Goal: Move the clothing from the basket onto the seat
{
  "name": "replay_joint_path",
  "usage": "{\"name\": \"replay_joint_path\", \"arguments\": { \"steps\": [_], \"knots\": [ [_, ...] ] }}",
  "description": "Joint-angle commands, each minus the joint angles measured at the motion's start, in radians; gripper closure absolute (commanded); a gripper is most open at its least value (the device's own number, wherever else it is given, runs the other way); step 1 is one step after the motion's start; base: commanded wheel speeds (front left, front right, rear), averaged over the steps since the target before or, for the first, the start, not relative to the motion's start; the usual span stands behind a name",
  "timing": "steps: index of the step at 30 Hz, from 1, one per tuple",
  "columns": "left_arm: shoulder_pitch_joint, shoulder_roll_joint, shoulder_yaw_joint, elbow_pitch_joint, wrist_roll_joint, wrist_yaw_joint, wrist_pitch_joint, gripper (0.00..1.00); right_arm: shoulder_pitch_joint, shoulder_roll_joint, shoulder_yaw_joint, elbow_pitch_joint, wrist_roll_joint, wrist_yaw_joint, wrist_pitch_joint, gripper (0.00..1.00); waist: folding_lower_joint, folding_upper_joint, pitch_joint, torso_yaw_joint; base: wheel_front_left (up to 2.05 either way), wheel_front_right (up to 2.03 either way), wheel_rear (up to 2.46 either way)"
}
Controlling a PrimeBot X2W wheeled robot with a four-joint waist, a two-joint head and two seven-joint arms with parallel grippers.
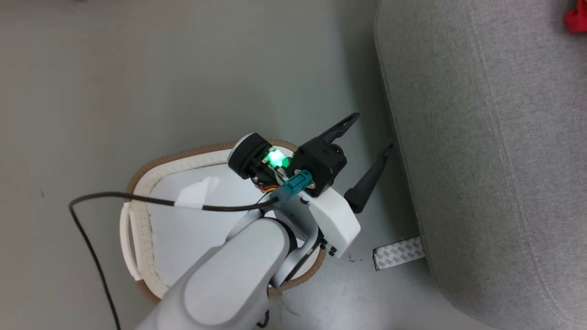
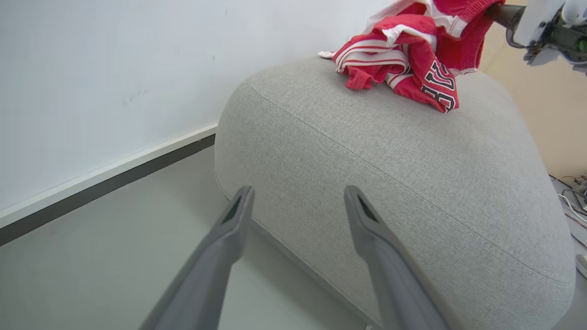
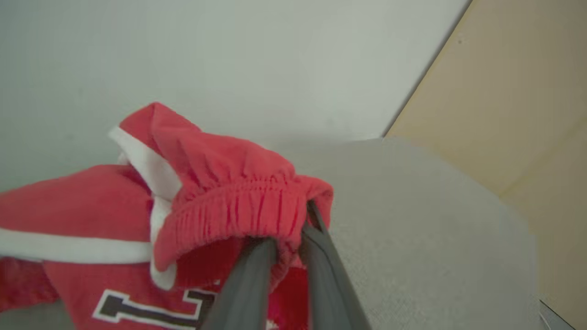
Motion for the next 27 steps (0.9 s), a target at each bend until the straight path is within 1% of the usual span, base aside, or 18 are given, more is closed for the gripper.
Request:
{"name": "replay_joint_path", "arguments": {
  "steps": [1, 2, 4, 6, 7, 9, 12, 14, 17, 20, 23, 27],
  "knots": [
    [0.007, 0.010, 0.004, 0.004, 0.004, 0.007, -0.008, 0.00, 0.019, -0.006, -0.013, 0.012, -0.011, -0.003, -0.014, 0.52, -0.0002, 0.0001, -0.013, 0.001, 0.00, 0.00, 0.00],
    [0.013, 0.014, 0.008, 0.005, 0.004, 0.010, -0.012, 0.00, 0.035, 0.010, -0.020, 0.035, -0.016, -0.002, -0.020, 0.00, -0.0002, 0.0001, -0.022, 0.000, 0.00, 0.00, 0.00],
    [0.021, 0.023, 0.016, 0.005, 0.001, 0.021, -0.024, 0.00, 0.057, 0.027, -0.031, 0.062, -0.026, -0.002, -0.034, 0.00, -0.0002, 0.0001, -0.042, -0.005, 0.00, 0.00, 0.00],
    [0.032, 0.033, 0.030, 0.004, 0.000, 0.037, -0.042, 0.00, 0.077, 0.037, -0.014, 0.071, -0.032, -0.002, -0.051, 0.00, -0.0002, 0.0001, -0.066, -0.010, 0.00, 0.00, 0.00],
    [0.041, 0.038, 0.040, 0.004, -0.003, 0.046, -0.056, 0.00, 0.089, 0.054, -0.003, 0.076, -0.021, -0.002, -0.056, 0.00, -0.0002, 0.0001, -0.082, -0.013, 0.00, 0.00, 0.00],
    [0.063, 0.060, 0.051, 0.008, 0.007, 0.064, -0.076, 0.00, 0.119, 0.084, 0.060, 0.070, -0.013, -0.002, -0.067, 0.00, -0.0002, 0.0001, -0.116, -0.021, 0.00, 0.00, 0.00],
    [0.105, 0.090, 0.075, 0.009, 0.002, 0.094, -0.108, 0.00, 0.161, 0.100, 0.130, 0.006, 0.029, -0.003, -0.077, 0.00, -0.0002, 0.0001, -0.175, -0.029, 0.00, 0.00, 0.00],
    [0.149, 0.109, 0.094, 0.009, -0.010, 0.119, -0.126, 0.00, 0.214, 0.123, 0.174, -0.063, 0.071, -0.003, -0.080, 0.00, -0.0002, 0.0001, -0.218, -0.030, 0.00, 0.00, 0.00],
    [0.212, 0.137, 0.129, -0.002, -0.028, 0.157, -0.160, 0.00, 0.312, 0.141, 0.231, -0.218, 0.122, -0.003, -0.080, 0.00, -0.0002, 0.0001, -0.282, -0.023, 0.00, 0.00, 0.00],
    [0.288, 0.159, 0.165, -0.011, -0.047, 0.195, -0.203, 0.00, 0.428, 0.166, 0.266, -0.362, 0.150, -0.003, -0.081, 0.00, -0.0002, 0.0001, -0.350, -0.006, 0.00, 0.00, 0.00],
    [0.373, 0.180, 0.205, -0.009, -0.074, 0.230, -0.245, 0.00, 0.542, 0.192, 0.305, -0.473, 0.141, -0.002, -0.081, 0.00, -0.0002, 0.0001, -0.418, 0.018, 0.00, 0.00, 0.00],
    [0.482, 0.193, 0.250, -0.002, -0.116, 0.265, -0.289, 0.00, 0.683, 0.235, 0.311, -0.577, 0.117, -0.002, -0.081, 0.00, -0.0002, 0.0001, -0.505, 0.065, 0.00, 0.00, 0.00]
  ]
}}
